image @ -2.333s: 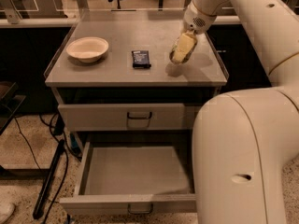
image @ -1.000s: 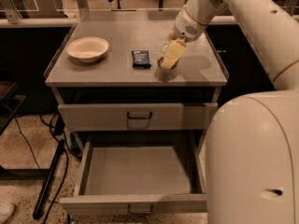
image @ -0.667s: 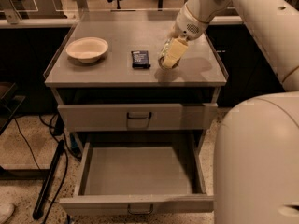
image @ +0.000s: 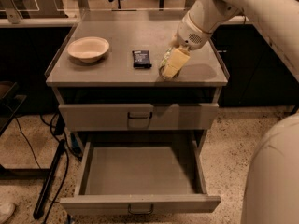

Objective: Place 7up can into middle drawer

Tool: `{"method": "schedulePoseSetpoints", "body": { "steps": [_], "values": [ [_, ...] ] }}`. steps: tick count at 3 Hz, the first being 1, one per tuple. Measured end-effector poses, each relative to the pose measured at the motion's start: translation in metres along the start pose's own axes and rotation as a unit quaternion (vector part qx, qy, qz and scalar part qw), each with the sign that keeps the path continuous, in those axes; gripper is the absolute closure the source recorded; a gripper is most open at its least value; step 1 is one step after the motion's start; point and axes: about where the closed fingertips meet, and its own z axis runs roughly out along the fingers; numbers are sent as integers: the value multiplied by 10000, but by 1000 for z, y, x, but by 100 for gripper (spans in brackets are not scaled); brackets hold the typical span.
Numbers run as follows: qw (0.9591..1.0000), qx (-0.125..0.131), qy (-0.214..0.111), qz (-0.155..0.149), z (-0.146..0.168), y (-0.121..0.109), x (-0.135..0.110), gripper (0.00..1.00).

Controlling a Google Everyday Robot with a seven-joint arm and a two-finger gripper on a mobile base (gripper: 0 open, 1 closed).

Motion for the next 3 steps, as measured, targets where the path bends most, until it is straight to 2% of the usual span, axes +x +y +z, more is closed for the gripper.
{"method": "schedulePoseSetpoints", "body": {
  "steps": [1,2,3],
  "values": [
    [9999,50,101,-81,-5,3,-3,100],
    [9998,45,212,-2,-17,29,1,100],
    [9992,-92,305,235,-13,65,15,100]
  ]
}}
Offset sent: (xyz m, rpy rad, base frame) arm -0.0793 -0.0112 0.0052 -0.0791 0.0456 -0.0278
